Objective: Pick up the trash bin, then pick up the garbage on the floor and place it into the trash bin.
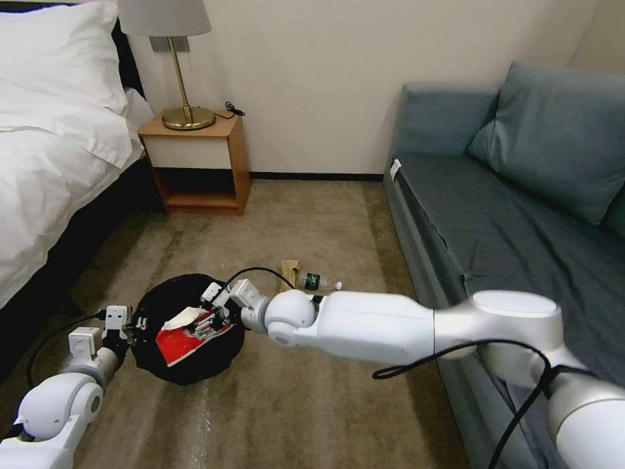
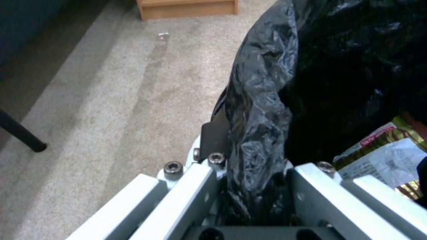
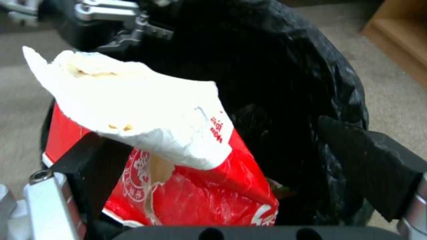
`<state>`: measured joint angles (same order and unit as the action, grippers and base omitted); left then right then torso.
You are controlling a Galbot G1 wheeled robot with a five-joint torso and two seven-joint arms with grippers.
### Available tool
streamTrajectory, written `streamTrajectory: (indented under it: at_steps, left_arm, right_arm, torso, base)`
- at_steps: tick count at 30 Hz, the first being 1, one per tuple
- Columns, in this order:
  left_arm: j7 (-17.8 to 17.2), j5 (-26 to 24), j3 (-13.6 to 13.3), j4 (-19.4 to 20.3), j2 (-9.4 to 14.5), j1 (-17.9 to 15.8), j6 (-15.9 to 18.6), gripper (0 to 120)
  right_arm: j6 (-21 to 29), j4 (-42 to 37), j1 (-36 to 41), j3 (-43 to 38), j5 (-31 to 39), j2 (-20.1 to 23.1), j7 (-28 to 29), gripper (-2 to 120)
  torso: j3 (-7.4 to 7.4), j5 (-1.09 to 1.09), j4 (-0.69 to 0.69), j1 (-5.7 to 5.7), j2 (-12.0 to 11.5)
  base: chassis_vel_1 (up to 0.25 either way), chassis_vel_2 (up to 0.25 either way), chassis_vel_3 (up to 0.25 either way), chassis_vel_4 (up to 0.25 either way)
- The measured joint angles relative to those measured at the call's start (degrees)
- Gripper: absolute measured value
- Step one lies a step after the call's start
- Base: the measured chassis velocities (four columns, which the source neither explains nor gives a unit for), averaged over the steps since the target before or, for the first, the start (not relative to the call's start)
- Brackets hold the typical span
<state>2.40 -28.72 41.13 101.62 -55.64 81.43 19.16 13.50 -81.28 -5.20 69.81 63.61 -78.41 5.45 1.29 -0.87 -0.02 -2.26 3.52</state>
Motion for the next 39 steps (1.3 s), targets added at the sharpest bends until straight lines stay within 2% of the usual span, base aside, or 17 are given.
streamTrajectory:
  at_steps: [11, 17, 24, 31, 39]
  left_arm:
    - [-0.1, 0.2, 0.0, 1.2, -0.1, 0.9, 0.0, 2]
    - [-0.1, 0.5, 0.4, 1.6, -0.9, 1.8, 0.1, 2]
    - [0.2, 0.7, 1.1, 2.2, -1.1, 3.1, -0.3, 2]
    - [0.1, 0.1, 1.4, 3.1, -1.1, 3.2, -0.3, 2]
    - [-0.4, 0.0, 1.5, 3.5, -1.3, 3.1, -0.2, 2]
  right_arm:
    - [1.8, -0.8, -6.6, 4.2, 2.2, -1.1, -1.5, 100]
    - [1.4, 1.2, -8.9, 5.1, -1.6, -1.8, -6.2, 100]
    - [1.5, 2.2, -7.6, 2.7, -1.5, -1.3, -5.4, 100]
    - [3.3, 0.0, -6.7, 1.1, 6.9, -1.0, -0.2, 100]
    - [4.5, -5.4, -8.7, 3.6, 4.6, 0.8, -1.3, 100]
  torso:
    - [0.0, 0.0, 0.0, 0.0, 0.0]
    - [0.0, -0.01, 0.0, 0.0, 0.0]
    - [0.0, -0.01, 0.0, 0.0, 0.0]
    - [0.0, -0.01, 0.01, 0.0, 0.0]
    - [0.0, 0.0, -0.01, 0.0, 0.0]
  base:
    - [0.0, 0.0, 0.0, 0.0]
    - [0.0, 0.0, 0.0, 0.0]
    - [0.0, 0.0, 0.0, 0.0]
    - [0.0, 0.0, 0.0, 0.0]
    - [0.0, 0.0, 0.0, 0.0]
